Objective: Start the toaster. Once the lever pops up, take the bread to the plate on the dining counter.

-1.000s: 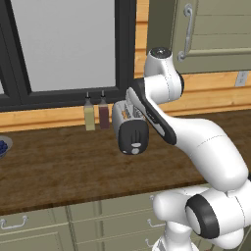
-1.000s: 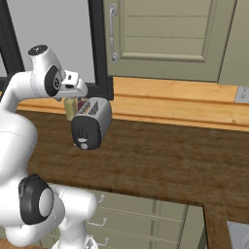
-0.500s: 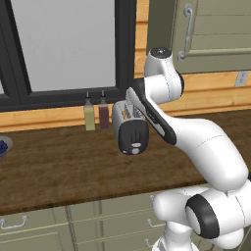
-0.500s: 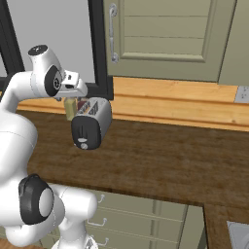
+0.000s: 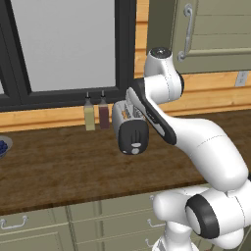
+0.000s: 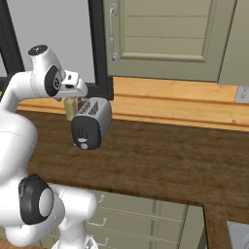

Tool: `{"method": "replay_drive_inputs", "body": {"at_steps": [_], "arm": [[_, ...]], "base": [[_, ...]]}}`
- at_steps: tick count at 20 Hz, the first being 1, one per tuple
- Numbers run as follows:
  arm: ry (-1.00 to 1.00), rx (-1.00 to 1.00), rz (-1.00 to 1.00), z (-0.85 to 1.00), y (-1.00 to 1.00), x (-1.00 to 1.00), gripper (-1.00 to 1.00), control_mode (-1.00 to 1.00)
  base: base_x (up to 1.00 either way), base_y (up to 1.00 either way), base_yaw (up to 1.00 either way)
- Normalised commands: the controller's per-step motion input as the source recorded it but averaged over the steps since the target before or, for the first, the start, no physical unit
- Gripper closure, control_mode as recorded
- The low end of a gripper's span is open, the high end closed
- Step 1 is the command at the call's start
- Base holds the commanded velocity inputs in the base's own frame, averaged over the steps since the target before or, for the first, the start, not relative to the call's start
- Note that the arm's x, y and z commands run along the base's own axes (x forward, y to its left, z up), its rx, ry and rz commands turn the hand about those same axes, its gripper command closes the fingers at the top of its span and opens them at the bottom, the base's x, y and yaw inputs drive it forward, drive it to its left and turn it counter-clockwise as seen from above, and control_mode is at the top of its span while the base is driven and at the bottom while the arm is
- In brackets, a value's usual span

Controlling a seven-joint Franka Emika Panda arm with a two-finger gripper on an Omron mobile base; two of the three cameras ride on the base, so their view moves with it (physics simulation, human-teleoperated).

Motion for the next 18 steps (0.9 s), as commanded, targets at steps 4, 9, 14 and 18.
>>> {"method": "replay_drive_inputs", "body": {"at_steps": [4,9,14,18], "arm": [[0.0,0.0,0.0,0.0,0.0,0.0,-1.0,-1.0],[0.0,0.0,0.0,0.0,0.0,0.0,-1.0,-1.0],[0.0,0.0,0.0,0.0,0.0,0.0,-1.0,-1.0],[0.0,0.0,0.0,0.0,0.0,0.0,-1.0,-1.0]], "base": [[0.0,0.0,0.0],[0.0,0.0,0.0],[0.0,0.0,0.0],[0.0,0.0,0.0]]}}
